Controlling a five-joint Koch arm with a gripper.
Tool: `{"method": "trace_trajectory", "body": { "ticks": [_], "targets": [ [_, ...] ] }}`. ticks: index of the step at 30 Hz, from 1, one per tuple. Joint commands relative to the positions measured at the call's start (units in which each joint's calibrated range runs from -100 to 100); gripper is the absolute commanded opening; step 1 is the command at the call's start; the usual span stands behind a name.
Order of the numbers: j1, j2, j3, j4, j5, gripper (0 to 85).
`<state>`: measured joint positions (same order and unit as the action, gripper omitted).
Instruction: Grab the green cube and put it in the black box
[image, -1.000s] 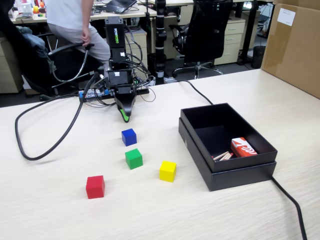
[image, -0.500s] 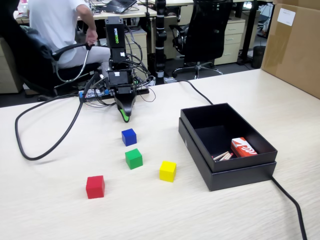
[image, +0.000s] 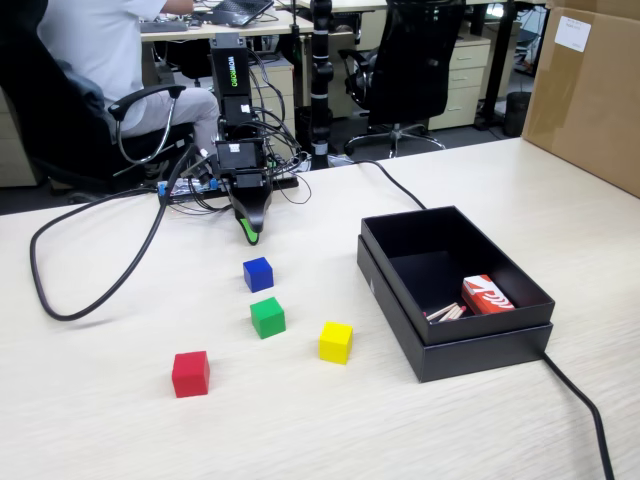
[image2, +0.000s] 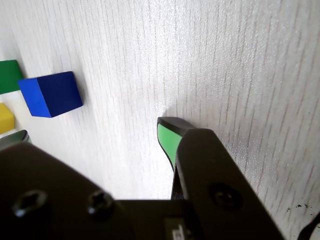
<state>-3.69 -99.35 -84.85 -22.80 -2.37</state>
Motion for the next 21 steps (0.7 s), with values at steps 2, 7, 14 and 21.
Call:
{"method": "trace_trajectory", "body": {
  "ticks": [2, 7, 14, 21],
  "targets": [
    [0.00, 0.96, -0.19, -3.94, 0.63, 48.8],
    [0.68, 1.19, 10.32, -15.17, 1.56, 47.7],
    [1.86, 5.89, 29.18, -27.61, 1.76, 47.6],
    [1.76, 20.92, 52.48, -33.40, 2.15, 47.3]
  ]
}}
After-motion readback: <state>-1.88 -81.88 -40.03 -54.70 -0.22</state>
